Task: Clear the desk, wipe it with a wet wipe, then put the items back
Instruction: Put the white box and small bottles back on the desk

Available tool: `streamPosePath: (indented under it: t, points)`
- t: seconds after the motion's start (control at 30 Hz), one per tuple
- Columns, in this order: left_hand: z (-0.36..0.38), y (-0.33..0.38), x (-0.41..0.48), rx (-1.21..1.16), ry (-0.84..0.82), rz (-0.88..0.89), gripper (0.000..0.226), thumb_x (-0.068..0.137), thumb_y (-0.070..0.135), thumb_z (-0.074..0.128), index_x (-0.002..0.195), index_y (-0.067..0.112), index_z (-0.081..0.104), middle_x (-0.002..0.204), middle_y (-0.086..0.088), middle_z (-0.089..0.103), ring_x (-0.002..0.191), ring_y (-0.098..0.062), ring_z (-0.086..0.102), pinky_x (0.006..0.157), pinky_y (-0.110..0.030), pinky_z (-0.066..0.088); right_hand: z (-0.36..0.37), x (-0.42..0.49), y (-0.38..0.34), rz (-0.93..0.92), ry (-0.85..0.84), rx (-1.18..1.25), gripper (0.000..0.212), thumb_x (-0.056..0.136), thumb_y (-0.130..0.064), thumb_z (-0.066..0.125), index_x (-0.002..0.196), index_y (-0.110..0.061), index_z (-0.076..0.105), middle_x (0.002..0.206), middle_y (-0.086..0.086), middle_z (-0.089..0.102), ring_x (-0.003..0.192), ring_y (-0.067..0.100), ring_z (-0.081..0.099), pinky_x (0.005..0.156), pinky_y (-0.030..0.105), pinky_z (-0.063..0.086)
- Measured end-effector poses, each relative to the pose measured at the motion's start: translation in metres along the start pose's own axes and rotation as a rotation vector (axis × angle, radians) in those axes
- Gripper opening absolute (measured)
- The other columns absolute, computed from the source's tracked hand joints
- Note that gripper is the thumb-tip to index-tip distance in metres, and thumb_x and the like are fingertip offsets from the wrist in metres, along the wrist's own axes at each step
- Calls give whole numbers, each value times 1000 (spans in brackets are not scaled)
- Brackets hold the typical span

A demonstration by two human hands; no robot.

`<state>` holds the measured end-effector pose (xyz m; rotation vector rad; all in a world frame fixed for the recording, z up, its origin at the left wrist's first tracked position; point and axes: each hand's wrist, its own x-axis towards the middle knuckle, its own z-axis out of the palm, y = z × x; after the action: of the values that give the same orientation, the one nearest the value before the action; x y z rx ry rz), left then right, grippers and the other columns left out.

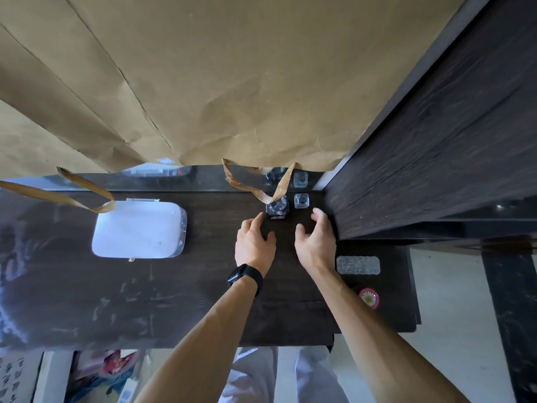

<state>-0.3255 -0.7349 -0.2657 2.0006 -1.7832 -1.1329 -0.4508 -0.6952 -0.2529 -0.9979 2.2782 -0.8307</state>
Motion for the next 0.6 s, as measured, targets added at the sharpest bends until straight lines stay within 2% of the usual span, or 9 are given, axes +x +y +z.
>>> streamPosePath:
  t: [0.03,0.1,0.17,0.23,0.33,0.4,0.5,0.6]
  points:
    - [-3,-1,-8,50,-15,11,55,92,28,63,144,25,46,136,0,51,121,-21,49,99,-39,48,-8,-8,2,-13,-53,-1,46,91,-16,65,133,-8,50,132,10,61,97,22,68,88,35,53]
    - [-8,-4,-27,202,-50,88,55,93,32,59,145,22,43,141,-1,48,126,-25,44,101,-39,43,-26,-23,10,-70,-184,-48,42,93,-18,63,134,-13,53,135,5,59,108,18,65,92,31,51]
    - [-12,-7,-47,374,-109,175,59,94,39,53,149,24,37,150,0,40,136,-25,35,108,-40,35,-46,-37,22,-150,-298,-171,40,96,-23,59,135,-18,55,139,2,57,127,19,52,105,31,41]
    - [-13,-8,-68,523,-171,220,64,96,44,47,154,26,27,160,-1,25,148,-25,18,117,-43,20,-67,-52,34,-257,-373,-334,40,98,-29,56,138,-22,55,146,1,51,140,20,38,114,31,29]
    - [-12,-4,-101,619,-245,224,68,97,48,40,157,26,16,165,-3,7,152,-25,1,120,-51,7,-101,-70,50,-398,-405,-515,43,100,-35,50,142,-28,52,155,0,41,149,21,22,119,36,22]
    - [-9,4,-123,631,-237,231,68,98,49,39,157,25,15,166,-3,5,152,-25,-1,120,-51,6,-128,-82,56,-454,-419,-562,44,102,-37,45,146,-31,46,158,-4,36,151,20,16,120,37,19]
    - [-5,27,-157,598,-147,284,66,98,47,41,156,25,20,165,-2,12,152,-22,5,121,-46,10,-172,-93,62,-526,-384,-531,46,102,-38,43,148,-32,42,159,-7,33,152,16,13,120,38,18]
    - [-4,61,-191,519,8,434,60,97,42,46,153,24,31,160,-2,27,149,-22,19,119,-36,16,-217,-99,64,-615,-245,-436,46,99,-34,51,144,-28,49,156,-4,41,150,17,22,120,42,28]
